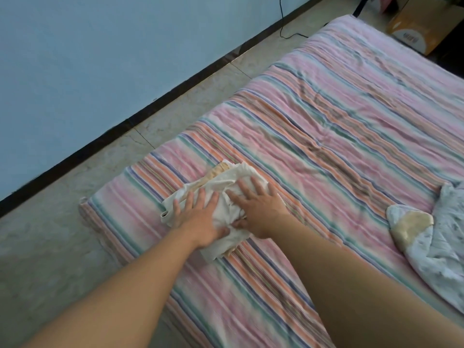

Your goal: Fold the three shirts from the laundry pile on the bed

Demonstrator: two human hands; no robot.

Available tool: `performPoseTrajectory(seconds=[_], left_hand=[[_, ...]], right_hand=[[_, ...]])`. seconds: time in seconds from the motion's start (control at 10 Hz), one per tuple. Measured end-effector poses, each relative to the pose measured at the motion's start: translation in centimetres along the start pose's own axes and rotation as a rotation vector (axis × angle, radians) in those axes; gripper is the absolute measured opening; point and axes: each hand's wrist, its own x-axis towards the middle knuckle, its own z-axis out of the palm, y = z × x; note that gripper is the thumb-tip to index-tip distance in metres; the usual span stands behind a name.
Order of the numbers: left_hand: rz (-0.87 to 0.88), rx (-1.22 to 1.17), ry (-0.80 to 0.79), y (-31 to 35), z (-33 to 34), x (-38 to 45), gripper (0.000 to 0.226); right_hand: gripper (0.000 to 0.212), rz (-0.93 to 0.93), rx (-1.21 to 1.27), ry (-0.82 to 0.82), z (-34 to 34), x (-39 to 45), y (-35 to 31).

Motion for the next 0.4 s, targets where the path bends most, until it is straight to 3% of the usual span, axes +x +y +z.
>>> performPoseTrajectory(seconds=[0.2,0.3,0.4], left_hand=[[0.025,0.008,-0.008,-0.1,-0.8,-0.2,0.104],[0.051,0.032,0.026,-0.3,-1.1,-1.5,0.096],[0.128,0.117,0.142,-0.4,-2.5,-3.2,0.074]], right_hand=[[0.088,-0.024,0.076,0.011,-1.4,-0.4,0.0],[0.096,0.006,0.191,0.056,-2.3,-2.2,0.3],[0.098,0.061,0.283,0.096,-3.3,-4.6,1.4]])
